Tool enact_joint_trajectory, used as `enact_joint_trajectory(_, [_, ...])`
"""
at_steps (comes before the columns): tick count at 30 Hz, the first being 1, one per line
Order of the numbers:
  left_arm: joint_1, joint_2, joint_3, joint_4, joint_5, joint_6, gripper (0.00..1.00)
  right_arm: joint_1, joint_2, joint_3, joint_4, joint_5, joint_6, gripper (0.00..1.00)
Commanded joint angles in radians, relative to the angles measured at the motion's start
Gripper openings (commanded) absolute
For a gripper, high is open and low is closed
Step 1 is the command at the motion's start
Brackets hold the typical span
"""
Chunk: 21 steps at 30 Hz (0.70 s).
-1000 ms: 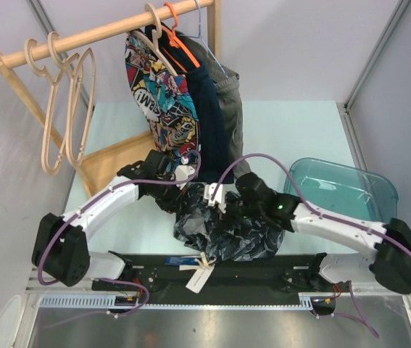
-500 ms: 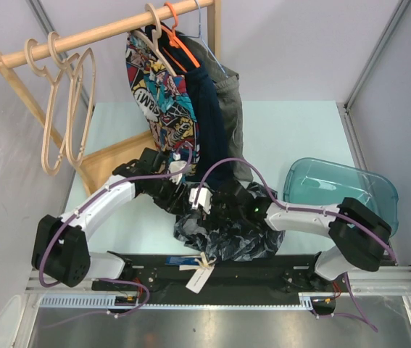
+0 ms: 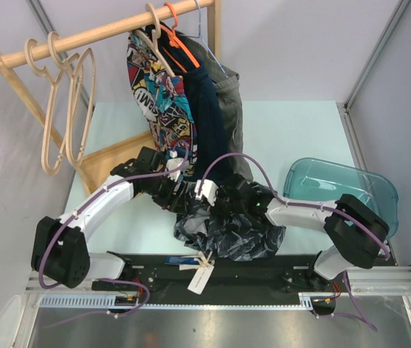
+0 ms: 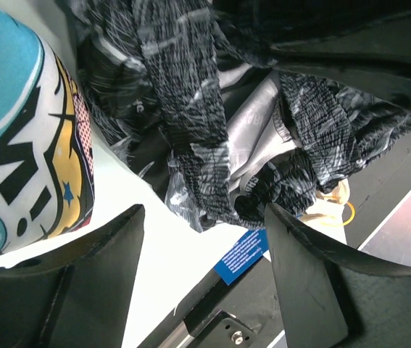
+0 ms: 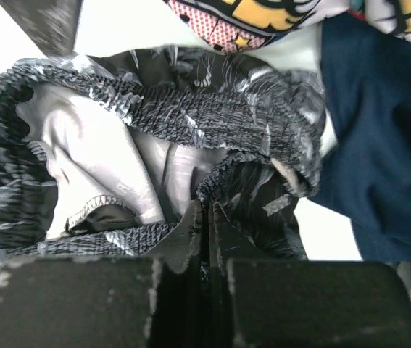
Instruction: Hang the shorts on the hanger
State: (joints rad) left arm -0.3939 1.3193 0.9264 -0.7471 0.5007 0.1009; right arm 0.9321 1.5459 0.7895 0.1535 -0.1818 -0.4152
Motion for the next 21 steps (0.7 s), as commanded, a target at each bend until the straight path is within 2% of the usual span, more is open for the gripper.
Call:
enact_joint_trajectory(1, [0.006,-0.018,-0.004,0.064,0.016,-0.043,0.73,-0.003,-0.105,0.007,-0.005,-0.001,0.012,0.0])
enact_joint_trajectory(4, [-0.003,-0.043,-0.026,0.11,0.004,-0.049,0.77,-0.009,-0.19,0.007,-0.035,-0.025,0.029,0.0])
enact_joint_trajectory(8, [-0.094,-0.072,-0.06,0.167,-0.059,-0.043,0.77,-0.007,-0.274,0.005,-0.086,-0.047,0.041,0.0])
enact_joint_trajectory(16, [-0.238,-0.029,-0.074,0.193,-0.266,-0.055,0.77,-0.01,-0.438,0.007,-0.21,-0.047,0.053,0.0])
enact_joint_trajectory(19, [-0.241,0.014,-0.063,0.186,-0.269,-0.053,0.73,-0.013,-0.474,0.005,-0.261,-0.038,0.059,0.0])
enact_joint_trajectory(21, [-0.243,0.035,-0.054,0.172,-0.28,-0.047,0.61,-0.022,-0.504,0.005,-0.29,-0.035,0.059,0.0])
